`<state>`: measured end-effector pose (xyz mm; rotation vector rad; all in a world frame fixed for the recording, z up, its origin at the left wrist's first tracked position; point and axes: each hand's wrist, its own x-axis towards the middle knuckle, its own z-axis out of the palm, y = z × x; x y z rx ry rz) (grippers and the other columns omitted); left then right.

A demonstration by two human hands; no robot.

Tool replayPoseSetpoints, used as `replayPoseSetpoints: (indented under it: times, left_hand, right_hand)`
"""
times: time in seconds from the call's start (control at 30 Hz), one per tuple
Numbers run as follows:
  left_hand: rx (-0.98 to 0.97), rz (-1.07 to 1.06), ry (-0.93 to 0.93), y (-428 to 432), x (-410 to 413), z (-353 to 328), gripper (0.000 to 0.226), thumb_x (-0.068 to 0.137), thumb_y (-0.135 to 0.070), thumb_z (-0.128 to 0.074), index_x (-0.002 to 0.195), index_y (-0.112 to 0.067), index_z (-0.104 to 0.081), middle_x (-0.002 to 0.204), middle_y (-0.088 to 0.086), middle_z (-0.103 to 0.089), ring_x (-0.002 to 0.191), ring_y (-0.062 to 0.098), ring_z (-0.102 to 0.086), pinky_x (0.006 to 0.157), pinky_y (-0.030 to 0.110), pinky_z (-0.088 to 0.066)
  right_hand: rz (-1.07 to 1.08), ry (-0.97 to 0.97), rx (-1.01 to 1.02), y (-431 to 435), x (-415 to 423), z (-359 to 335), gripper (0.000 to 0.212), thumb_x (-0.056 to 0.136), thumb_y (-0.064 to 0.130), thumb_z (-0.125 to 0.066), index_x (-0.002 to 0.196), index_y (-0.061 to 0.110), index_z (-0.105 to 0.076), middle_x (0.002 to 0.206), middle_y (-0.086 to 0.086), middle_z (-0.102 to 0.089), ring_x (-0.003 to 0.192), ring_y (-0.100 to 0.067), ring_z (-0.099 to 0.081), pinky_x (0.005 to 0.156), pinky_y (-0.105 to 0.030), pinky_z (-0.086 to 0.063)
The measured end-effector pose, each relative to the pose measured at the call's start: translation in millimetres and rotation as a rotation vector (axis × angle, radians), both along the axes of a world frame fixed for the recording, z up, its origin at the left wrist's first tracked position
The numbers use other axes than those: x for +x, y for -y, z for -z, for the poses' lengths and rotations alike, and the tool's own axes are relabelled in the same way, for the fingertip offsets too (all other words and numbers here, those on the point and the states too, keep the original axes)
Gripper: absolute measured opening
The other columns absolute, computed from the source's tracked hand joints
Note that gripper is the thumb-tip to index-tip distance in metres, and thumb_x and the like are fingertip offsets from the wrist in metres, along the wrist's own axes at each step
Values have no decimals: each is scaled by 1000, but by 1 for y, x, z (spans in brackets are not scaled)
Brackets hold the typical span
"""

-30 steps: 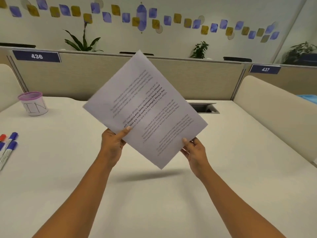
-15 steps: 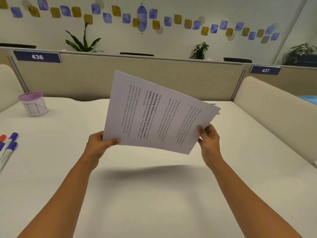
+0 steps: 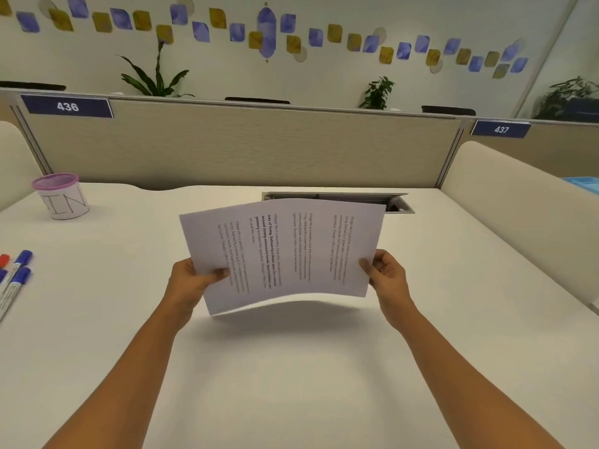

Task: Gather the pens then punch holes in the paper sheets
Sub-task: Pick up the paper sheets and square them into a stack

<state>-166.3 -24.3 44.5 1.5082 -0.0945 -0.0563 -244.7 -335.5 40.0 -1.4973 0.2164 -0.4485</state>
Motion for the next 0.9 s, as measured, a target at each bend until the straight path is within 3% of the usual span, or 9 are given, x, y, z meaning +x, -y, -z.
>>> replayPoseSetpoints:
  times: [0.13,0.3,0.5,0.67,0.7,0.8,0.9]
  left_hand:
    - [-23,-6,67,1,-2,-5,30,71,3,-72,92,-17,-67,95,-1,-70,87,20,-65,72,30,-51]
    - [50,27,46,9,-4,-1,35,73,1,-71,104,-13,-64,102,8,-68,93,26,-63,81,35,-49]
    - [73,27,45,19,-5,-5,25,76,-10,-72,96,-22,-64,94,-2,-69,86,19,-65,67,28,-51]
    - [88,40,42,29,-11,0,23,79,-10,-69,99,-19,-64,94,-3,-69,86,16,-65,66,26,-50]
    - [85,24,45,31,-12,1,20,80,-11,-69,98,-19,-64,93,-2,-69,86,17,-65,66,27,-50]
    - [86,-38,52,37,-14,0,12,80,-14,-69,87,-22,-66,89,-2,-69,80,19,-66,64,29,-51]
    - [47,-81,64,48,-17,-3,10,79,-13,-70,82,-22,-66,87,-1,-69,76,18,-67,63,30,-52]
  right_hand:
    - [13,-1,0,3,0,0,5,89,15,-58,92,19,-60,96,3,-71,87,-15,-69,78,-28,-58]
    - [13,-58,38,-1,0,5,21,88,15,-60,107,23,-60,104,5,-68,94,-19,-66,79,-31,-56]
    - [42,-70,-11,1,1,2,20,92,16,-55,110,23,-58,106,1,-66,94,-20,-64,82,-33,-54]
    - [75,-169,-63,11,-5,13,24,90,15,-58,114,13,-56,110,-3,-64,99,-24,-61,90,-36,-51]
    - [93,-210,-101,14,-6,17,24,90,17,-59,113,11,-56,110,-4,-64,100,-24,-61,88,-34,-51]
    - [166,-379,-306,23,-11,29,23,87,18,-63,106,8,-55,99,-6,-62,88,-23,-58,64,-20,-44]
    - [152,-481,-376,30,-17,36,15,84,12,-64,91,7,-52,87,-12,-62,68,-22,-57,57,-21,-45]
